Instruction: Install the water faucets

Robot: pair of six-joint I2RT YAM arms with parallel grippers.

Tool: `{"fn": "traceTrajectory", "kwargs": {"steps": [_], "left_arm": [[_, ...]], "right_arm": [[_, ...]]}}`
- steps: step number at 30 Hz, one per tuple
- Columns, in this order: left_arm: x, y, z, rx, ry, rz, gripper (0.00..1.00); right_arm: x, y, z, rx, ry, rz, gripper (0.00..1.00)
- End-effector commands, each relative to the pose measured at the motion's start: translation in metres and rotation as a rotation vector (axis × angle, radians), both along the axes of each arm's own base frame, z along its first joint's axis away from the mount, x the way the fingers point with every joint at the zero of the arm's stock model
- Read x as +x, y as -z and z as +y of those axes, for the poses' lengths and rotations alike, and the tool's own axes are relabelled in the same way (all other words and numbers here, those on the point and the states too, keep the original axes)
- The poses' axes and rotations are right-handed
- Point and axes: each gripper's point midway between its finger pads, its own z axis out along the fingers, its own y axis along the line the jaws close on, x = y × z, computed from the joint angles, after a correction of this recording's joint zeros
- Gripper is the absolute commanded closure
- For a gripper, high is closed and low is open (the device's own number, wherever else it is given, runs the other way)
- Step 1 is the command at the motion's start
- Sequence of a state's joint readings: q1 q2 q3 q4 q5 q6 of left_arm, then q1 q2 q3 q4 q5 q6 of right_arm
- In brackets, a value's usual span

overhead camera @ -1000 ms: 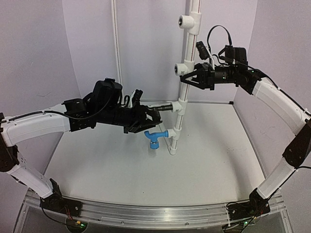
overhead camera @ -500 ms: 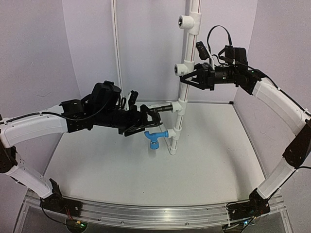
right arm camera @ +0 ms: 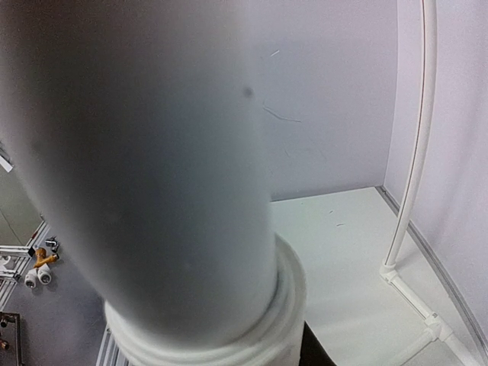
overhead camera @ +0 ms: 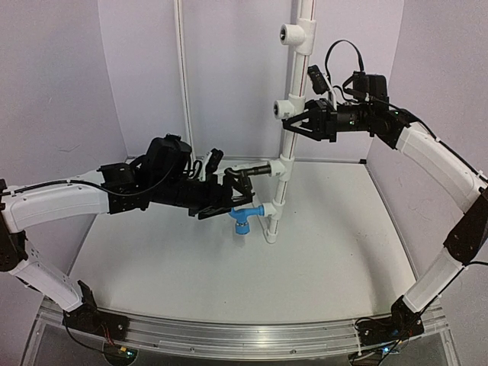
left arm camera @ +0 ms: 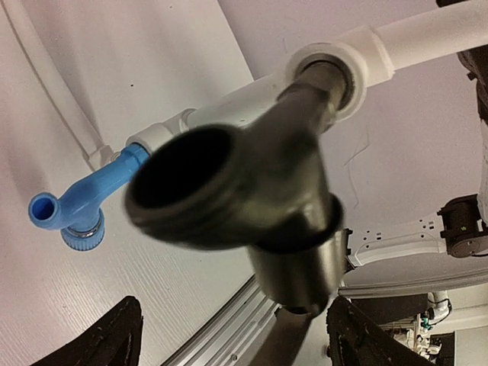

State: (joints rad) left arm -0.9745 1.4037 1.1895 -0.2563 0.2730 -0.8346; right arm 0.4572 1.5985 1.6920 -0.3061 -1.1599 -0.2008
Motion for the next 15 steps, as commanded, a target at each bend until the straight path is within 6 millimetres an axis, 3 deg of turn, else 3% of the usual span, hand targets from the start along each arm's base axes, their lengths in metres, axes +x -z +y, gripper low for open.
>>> {"fn": "traceTrajectory", "kwargs": {"steps": [1, 15], "left_arm": [[0.014, 0.003, 0.000, 0.009, -0.053, -0.041, 0.20], [0.056, 0.025, 0.010, -0.054, -0.219, -0.044, 0.26]], "right_arm": [[0.001, 0.036, -0.006, -0.085, 0.048, 0.200, 0.96], [0.000, 0.038, -0.006, -0.086, 0.045, 0.216, 0.96]]}}
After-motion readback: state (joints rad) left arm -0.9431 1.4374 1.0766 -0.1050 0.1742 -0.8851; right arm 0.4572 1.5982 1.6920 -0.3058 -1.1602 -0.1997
